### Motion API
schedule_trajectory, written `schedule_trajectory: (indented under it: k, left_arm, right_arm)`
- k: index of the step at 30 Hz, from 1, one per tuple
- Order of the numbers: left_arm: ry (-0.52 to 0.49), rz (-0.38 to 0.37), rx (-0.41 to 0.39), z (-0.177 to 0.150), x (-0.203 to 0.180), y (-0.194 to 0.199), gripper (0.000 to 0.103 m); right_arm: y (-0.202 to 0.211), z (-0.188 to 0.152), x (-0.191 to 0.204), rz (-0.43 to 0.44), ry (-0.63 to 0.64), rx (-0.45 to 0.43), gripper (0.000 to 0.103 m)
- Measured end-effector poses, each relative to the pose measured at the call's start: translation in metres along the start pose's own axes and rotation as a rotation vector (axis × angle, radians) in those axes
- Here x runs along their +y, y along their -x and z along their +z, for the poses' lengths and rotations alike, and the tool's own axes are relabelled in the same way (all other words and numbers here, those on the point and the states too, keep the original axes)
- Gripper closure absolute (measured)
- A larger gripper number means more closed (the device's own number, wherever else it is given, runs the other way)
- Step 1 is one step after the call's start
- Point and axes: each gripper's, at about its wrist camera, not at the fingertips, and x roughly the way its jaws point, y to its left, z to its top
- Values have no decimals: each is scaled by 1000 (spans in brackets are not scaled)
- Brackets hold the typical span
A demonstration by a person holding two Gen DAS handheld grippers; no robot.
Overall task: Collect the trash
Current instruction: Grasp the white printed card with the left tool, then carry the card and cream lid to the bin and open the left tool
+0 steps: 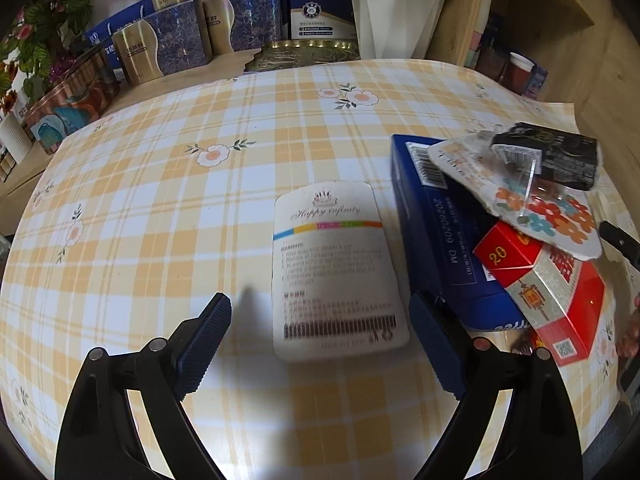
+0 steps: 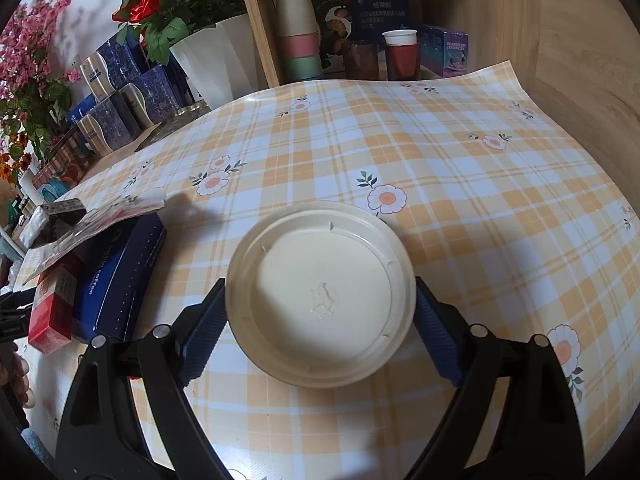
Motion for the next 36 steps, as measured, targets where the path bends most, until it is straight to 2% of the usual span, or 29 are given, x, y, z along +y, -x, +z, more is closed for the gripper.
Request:
schedule_trajectory:
  k: [5, 9, 11, 13, 14, 15, 16, 19, 28, 31, 36]
  left_arm:
    - [-33, 44, 45, 10, -8, -19, 11]
    - [-31, 67, 25, 11, -8, -22, 8]
    - [-7, 52, 29, 10, -4, -22, 8]
    - [22, 41, 27, 9, 0, -21, 14]
    - [24, 39, 23, 9, 2, -19, 21]
    - [26, 37, 19, 9, 2, -17, 35]
    - [28, 35, 18, 8, 4, -14, 39]
    - [57, -66, 32, 4, 15, -6, 43]
    - [140, -147, -21, -39, 44, 51, 44]
    - [117, -184, -52, -54, 46, 78, 44]
    - [72, -242, -103, -75, 47, 123, 43]
  right_arm:
    - [0, -1, 0, 1, 2, 0, 17]
    - [0, -1, 0, 6, -6, -1, 17]
    - [0, -1, -1, 7, -11, 0, 17]
    - [0, -1, -1, 9, -13, 2, 17]
    - [0, -1, -1, 9, -13, 2, 17]
    - [0, -1, -1, 9, -13, 1, 17]
    - [0, -1, -1, 9, -14, 1, 17]
    - [0, -1, -1, 7, -14, 0, 17]
    - [3, -3, 3, -20, 0, -11, 17]
    - [9, -4, 9, -48, 20, -6, 17]
    - [46, -14, 20, -11, 58, -38, 17]
